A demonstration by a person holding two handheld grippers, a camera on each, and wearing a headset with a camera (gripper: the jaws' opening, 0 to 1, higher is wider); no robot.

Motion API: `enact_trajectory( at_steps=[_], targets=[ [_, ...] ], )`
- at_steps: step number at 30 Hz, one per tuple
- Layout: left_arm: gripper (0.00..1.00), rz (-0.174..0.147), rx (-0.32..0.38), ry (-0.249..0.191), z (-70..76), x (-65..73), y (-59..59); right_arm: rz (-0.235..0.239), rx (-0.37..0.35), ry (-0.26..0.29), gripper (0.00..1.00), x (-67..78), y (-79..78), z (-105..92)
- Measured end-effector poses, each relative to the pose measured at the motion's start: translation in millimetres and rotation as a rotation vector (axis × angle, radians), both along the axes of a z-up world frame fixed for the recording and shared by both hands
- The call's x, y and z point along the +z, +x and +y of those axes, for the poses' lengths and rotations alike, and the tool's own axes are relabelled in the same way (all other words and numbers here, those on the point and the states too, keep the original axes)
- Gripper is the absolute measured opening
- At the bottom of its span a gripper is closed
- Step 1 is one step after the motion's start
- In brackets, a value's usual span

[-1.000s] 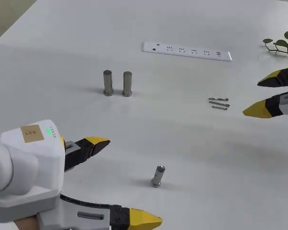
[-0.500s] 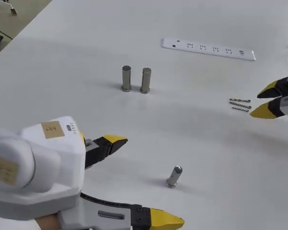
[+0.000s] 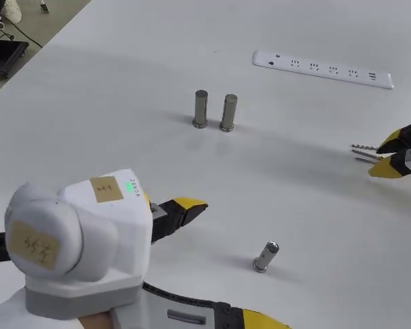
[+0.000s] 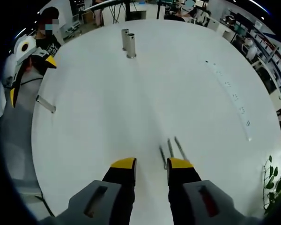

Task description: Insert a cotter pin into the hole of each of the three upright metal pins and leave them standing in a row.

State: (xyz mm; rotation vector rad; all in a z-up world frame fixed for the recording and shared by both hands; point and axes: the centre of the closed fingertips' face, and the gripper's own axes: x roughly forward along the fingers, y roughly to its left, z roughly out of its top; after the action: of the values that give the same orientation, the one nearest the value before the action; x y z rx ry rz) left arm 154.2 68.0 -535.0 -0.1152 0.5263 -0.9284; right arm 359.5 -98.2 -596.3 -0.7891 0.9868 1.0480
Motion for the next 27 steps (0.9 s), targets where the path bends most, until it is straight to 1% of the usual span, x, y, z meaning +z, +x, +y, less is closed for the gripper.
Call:
enact_trajectory(
  at_steps=[2,6,10,13,14,15,18,20,23,24,25,26,27],
  targets=[
    [0.96,0.002,0.004,-0.005,0.0,0.5,0.1,0.009,0.002,-0.005,0.19,-8.0,5.2,-1.4],
    [0.95,0.002,0.015,-0.007,2.0,0.5,0.7,0.022,0.004,-0.016,0.16,-11.7,9.4,-3.7],
    [0.95,0.007,0.019,-0.007,3.2,0.0,0.3,0.024,0.005,-0.028,0.15,-13.8,13.1,-5.9],
    [0.94,0.006,0.026,-0.007,4.8,0.5,0.4,0.039,0.001,-0.04,0.14,-17.3,14.5,-9.3],
    [0.94,0.006,0.028,-0.008,5.1,0.7,0.3,0.037,0.002,-0.044,0.14,-17.8,15.0,-10.1],
    [0.94,0.006,0.029,-0.009,5.5,0.9,0.1,0.039,-0.001,-0.029,0.13,-16.2,15.9,-8.2],
    [0.94,0.007,0.032,-0.009,6.0,0.8,-0.4,0.04,0.007,-0.042,0.09,-16.3,15.1,-10.4],
    [0.94,0.008,0.033,-0.008,6.2,0.5,-0.5,0.053,0.009,-0.03,0.06,-16.3,14.5,-8.9],
    [0.93,0.013,0.035,-0.011,5.8,-0.1,-0.5,0.041,0.027,-0.041,0.02,-15.9,13.4,-7.3],
    [0.93,0.012,0.034,-0.01,5.6,-0.3,-0.4,0.015,0.041,-0.058,0.0,-15.6,15.8,-8.3],
    [0.93,0.013,0.033,-0.01,5.5,-0.5,-0.3,-0.026,0.054,-0.076,0.0,-15.1,23.0,-12.1],
    [0.93,0.013,0.033,-0.009,5.4,-0.7,-0.2,0.005,0.045,-0.067,0.0,-15.8,18.5,-11.5],
    [0.93,0.013,0.033,-0.009,5.3,-0.8,0.0,0.005,0.04,-0.071,0.0,-15.7,18.7,-11.0]
  ],
)
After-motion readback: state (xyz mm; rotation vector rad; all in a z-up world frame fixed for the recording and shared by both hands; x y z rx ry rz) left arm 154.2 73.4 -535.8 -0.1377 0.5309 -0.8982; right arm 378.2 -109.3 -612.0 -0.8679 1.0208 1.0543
